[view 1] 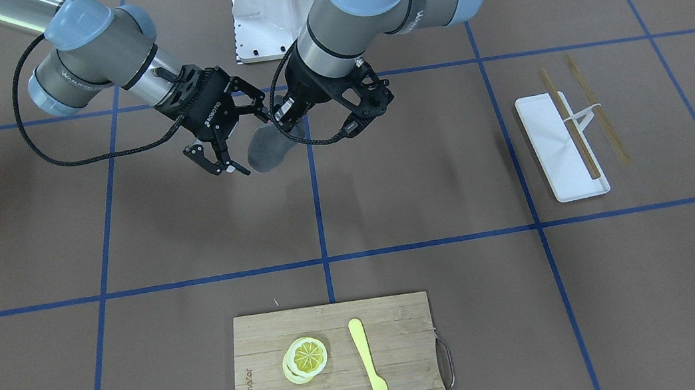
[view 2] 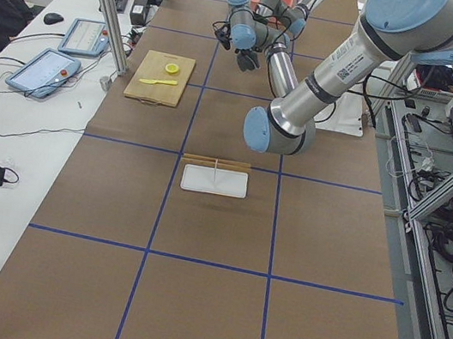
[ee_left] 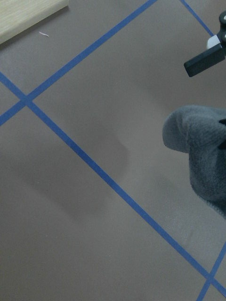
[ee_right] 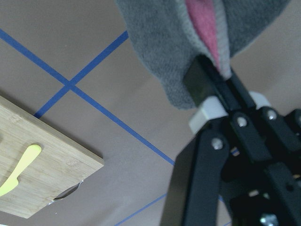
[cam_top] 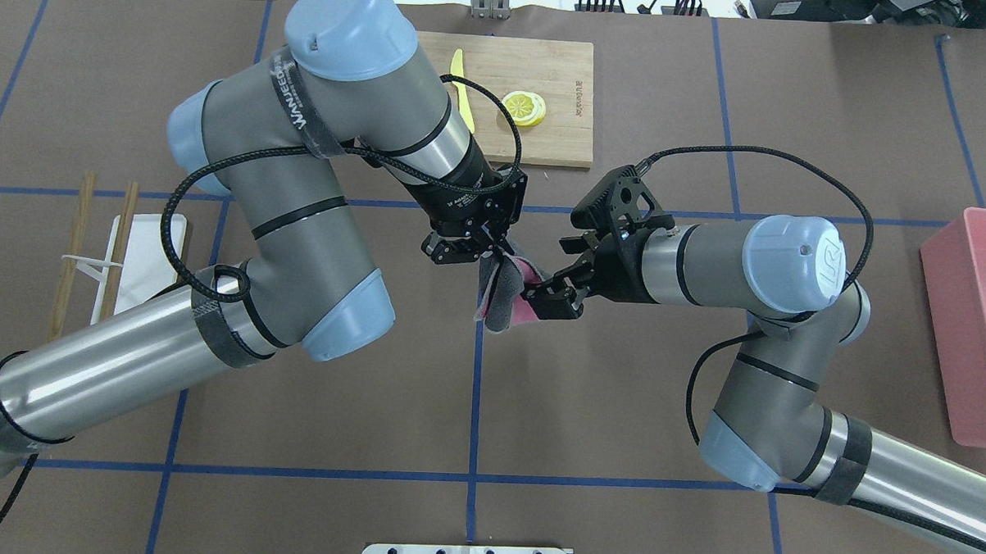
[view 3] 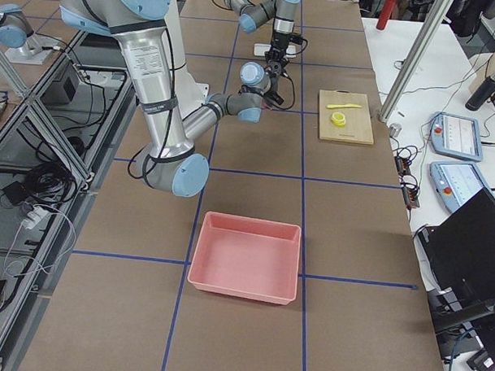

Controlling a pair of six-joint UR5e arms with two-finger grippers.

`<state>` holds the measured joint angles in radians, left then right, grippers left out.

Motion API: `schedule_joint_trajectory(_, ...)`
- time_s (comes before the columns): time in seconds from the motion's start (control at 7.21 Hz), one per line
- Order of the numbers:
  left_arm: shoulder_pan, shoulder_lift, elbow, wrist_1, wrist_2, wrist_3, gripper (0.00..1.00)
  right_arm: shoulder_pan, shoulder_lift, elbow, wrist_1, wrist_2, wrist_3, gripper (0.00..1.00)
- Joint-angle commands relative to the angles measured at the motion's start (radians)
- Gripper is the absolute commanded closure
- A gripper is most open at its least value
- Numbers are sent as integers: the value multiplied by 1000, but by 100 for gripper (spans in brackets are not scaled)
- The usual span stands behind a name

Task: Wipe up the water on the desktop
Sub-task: 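Bring the cloth to the right gripper and close the right gripper on it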

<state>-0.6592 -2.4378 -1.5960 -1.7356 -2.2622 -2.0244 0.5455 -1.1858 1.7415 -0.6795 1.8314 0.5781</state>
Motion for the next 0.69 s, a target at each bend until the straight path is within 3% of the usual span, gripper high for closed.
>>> schedule_joint_trajectory(0.0,-29,0,33,-1,1,19,100,-2,-8,22,1,2,2,10)
schedule_joint_trajectory(0.14,-34,0,37,-2,1,26,100,-9,-8,30,1,2,23,35)
schedule_joint_trajectory(0.28,-31,-1,38,-5,1,23,100,-18,-8,29,1,-1,38,43)
schedule_joint_trajectory(0.56,-17,-9,38,-12,1,15,100,-19,-8,27,1,-3,39,43)
